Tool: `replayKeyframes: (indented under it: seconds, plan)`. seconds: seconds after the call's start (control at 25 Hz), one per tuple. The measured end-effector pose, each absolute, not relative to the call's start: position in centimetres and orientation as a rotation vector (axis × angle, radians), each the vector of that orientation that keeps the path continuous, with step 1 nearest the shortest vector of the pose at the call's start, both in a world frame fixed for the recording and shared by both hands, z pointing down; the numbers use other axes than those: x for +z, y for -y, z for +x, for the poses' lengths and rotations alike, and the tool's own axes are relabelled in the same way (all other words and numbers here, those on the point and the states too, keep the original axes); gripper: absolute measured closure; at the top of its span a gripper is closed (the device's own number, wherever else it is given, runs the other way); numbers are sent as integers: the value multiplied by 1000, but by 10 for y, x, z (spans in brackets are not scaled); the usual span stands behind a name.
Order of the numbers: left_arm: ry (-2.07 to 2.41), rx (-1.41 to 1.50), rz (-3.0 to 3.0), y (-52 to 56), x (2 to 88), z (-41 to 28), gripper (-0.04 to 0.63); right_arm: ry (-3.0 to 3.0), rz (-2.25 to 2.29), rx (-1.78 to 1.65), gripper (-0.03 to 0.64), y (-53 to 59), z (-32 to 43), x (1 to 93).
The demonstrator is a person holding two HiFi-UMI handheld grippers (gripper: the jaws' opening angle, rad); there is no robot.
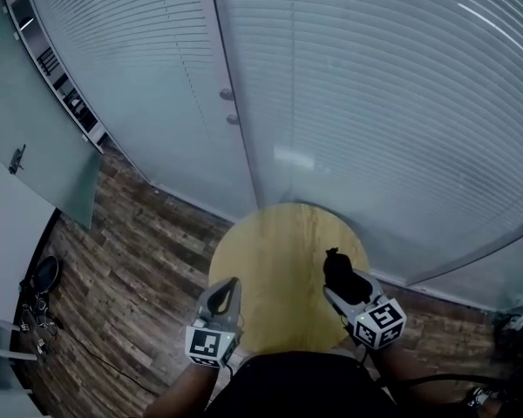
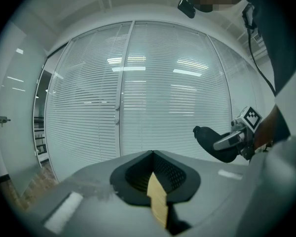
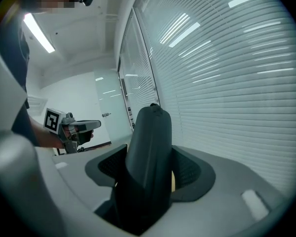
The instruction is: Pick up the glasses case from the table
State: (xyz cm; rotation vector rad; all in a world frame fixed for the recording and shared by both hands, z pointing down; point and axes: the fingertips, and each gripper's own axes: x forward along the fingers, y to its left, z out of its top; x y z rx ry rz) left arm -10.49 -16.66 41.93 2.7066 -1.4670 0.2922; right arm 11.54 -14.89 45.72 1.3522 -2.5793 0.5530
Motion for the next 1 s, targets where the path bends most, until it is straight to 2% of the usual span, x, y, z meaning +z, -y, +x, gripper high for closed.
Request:
replayKeyframes:
  seconds: [1.0]
  plan:
    - [1439, 263, 2763, 171, 396, -81, 591, 2586, 1363, 516, 333, 156, 120, 464]
